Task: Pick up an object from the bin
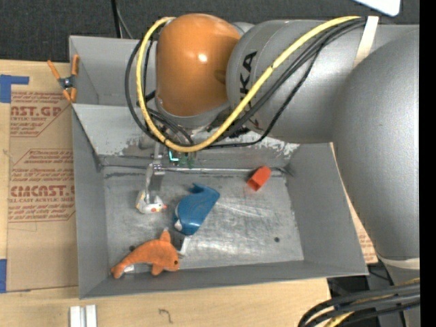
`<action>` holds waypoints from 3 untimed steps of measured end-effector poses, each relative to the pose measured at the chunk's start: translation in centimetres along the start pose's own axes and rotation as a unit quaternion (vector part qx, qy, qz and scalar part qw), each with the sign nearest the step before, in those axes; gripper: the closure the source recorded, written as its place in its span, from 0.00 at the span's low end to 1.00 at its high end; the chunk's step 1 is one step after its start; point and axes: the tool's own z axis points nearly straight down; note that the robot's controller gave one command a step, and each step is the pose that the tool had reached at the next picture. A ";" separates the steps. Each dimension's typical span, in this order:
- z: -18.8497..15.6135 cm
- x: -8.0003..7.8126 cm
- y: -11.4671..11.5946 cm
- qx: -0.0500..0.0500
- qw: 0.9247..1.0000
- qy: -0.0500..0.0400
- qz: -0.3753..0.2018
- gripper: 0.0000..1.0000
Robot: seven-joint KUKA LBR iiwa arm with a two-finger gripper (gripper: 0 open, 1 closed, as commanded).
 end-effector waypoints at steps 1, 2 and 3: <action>-0.5 -0.2 -0.1 -0.001 1.000 -0.004 0.001 0.00; 7.1 0.2 -2.8 0.000 1.000 -0.006 -0.025 0.00; 8.1 2.4 -4.5 0.000 0.997 -0.001 0.071 0.00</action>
Offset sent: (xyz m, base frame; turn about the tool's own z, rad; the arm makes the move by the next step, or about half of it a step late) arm -0.0088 -0.0561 -0.1482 -0.0981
